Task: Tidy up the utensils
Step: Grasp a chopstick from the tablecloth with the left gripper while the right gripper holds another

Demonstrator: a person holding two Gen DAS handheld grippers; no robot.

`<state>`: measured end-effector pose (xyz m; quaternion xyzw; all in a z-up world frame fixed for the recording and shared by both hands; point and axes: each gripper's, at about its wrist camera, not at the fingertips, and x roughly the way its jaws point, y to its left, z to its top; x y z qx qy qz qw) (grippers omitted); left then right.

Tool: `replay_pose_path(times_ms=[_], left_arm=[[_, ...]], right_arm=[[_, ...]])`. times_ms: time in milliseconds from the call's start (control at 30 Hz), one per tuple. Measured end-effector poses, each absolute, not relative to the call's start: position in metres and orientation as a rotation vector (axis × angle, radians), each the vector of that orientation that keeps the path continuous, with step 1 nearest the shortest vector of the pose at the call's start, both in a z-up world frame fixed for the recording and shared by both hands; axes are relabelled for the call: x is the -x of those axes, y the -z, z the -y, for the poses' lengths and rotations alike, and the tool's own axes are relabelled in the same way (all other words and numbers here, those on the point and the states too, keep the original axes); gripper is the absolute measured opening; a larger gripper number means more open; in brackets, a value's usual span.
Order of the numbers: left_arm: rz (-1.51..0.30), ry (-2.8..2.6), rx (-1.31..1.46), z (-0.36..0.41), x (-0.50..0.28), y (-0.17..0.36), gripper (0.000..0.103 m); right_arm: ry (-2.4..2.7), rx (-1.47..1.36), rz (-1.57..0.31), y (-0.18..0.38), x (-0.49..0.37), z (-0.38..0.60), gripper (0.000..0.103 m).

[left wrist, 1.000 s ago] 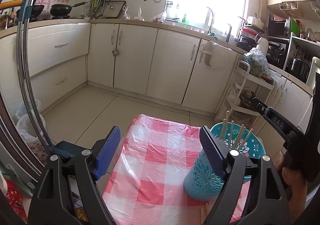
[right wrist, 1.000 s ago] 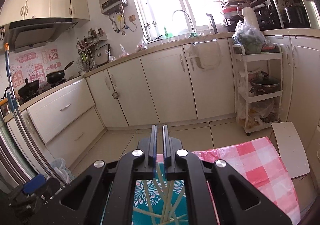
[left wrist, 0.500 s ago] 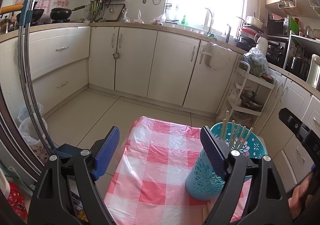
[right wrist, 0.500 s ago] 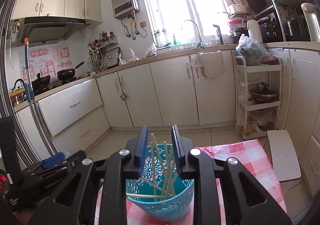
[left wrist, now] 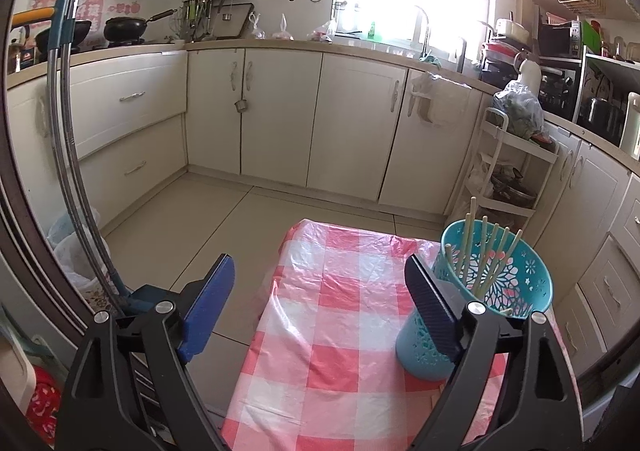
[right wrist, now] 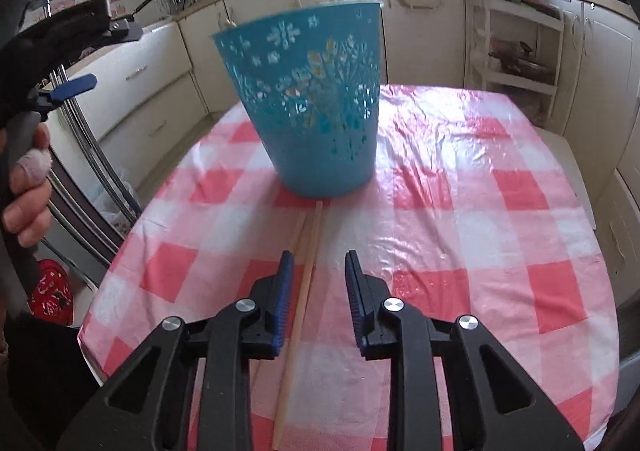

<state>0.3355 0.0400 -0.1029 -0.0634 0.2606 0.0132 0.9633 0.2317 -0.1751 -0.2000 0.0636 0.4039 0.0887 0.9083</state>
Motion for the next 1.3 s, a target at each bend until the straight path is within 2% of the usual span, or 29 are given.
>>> replay_pose_path(times_ms=[233, 333, 400, 733, 933, 1133, 1233, 1300], left_arm=[[-0.650, 0.011, 0.027, -0.028, -0.337, 0.129, 0.084], [-0.686, 0.024, -0.014, -0.021, -0.336, 0.138, 0.084], [-0.728, 0.040, -0.030, -0.017, -0.338, 0.147, 0.084], [-0.988, 0.243, -0.131, 0.059, -0.323, 0.219, 0.083], [-1.021, 0.263, -0.170, 0.088, -0.323, 0.238, 0.077], [-1.034, 0.248, -0.152, 0.091, -0.330, 0.246, 0.062], [-1.019, 0.256, -0.150, 0.093, -0.331, 0.245, 0.044], [-1.011, 0.275, -0.155, 0.097, -0.331, 0.244, 0.022]], right_arm=[[-0.188, -0.072, -0.889, 0.220, -0.266, 0.154, 0.023], [-0.179, -0.042, -0.927, 0.229, -0.275, 0.148, 0.017], [-0.165, -0.026, -0.924, 0.230, -0.273, 0.149, 0.008], [-0.101, -0.090, -0.928, 0.227, -0.218, 0.195, 0.006], [-0.098, -0.147, -0.931, 0.229, -0.219, 0.206, 0.006], [-0.109, -0.133, -0.915, 0.231, -0.222, 0.209, 0.007], [-0.111, -0.125, -0.911, 0.231, -0.221, 0.209, 0.007], [-0.112, -0.118, -0.911, 0.231, -0.221, 0.208, 0.007]])
